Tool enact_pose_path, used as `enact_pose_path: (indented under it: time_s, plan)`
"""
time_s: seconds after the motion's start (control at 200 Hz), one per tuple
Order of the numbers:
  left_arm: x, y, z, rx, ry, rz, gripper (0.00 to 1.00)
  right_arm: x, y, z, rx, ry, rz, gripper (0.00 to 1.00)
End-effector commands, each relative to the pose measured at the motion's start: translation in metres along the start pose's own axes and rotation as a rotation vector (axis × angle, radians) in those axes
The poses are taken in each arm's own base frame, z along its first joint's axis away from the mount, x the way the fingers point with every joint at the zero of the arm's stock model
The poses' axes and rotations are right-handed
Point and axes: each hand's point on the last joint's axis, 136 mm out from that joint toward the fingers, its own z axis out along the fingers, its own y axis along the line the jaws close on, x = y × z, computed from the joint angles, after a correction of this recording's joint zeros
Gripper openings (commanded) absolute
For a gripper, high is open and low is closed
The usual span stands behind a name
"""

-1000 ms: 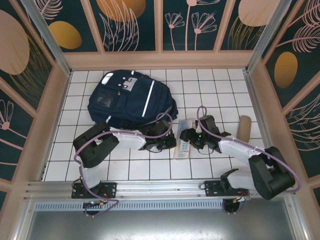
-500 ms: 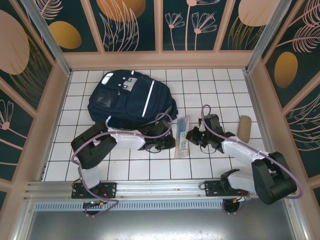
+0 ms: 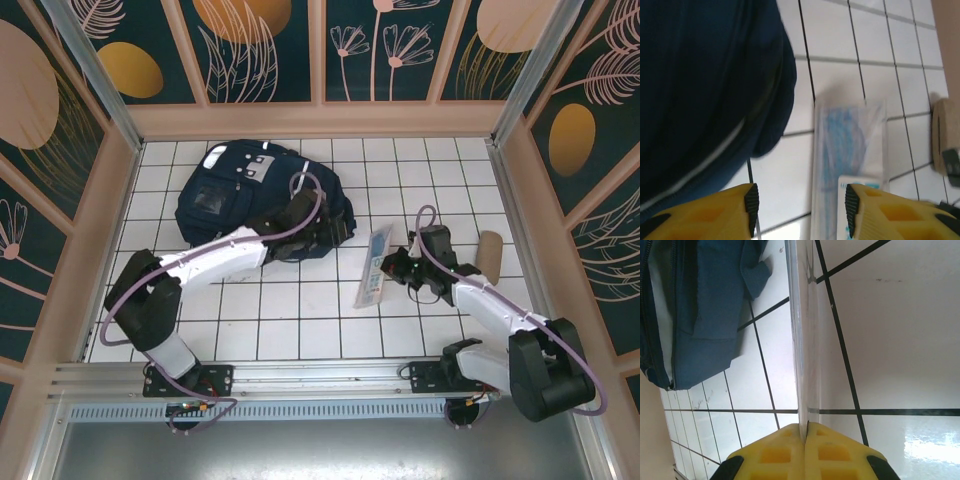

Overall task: Pack the student bag
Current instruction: Pick up the loose stationery at the center of the table, then open the student bag at the top-center of the table.

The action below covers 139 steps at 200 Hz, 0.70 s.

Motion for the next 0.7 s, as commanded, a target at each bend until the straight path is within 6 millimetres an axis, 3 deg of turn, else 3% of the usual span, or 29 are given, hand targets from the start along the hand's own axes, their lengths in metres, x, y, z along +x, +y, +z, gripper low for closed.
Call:
enact_pose_path:
  time_s: [0.0, 0.165, 0.31, 0.46, 0.69]
  plan:
    - [-0.022, 0.024, 0.002, -0.178, -0.013, 0.129, 0.53, -0.015, 0.029, -0.009, -0.071, -0.018, -0.043, 0.00]
    - [-0.058, 0.038, 0.015, -0.350, -0.060, 0.242, 0.55, -0.024, 0.045, -0.013, -0.108, -0.028, -0.058, 0.00]
    - [-0.074, 0.055, 0.034, -0.482, -0.057, 0.299, 0.53, -0.027, 0.052, -0.014, -0.125, -0.026, -0.064, 0.00]
    - [-0.082, 0.074, 0.048, -0.621, -0.047, 0.350, 0.50, -0.029, 0.056, -0.014, -0.136, -0.024, -0.067, 0.00]
    - [-0.076, 0.099, 0.064, -0.728, -0.009, 0.392, 0.46, -0.034, 0.063, -0.015, -0.164, -0.019, -0.079, 0.00]
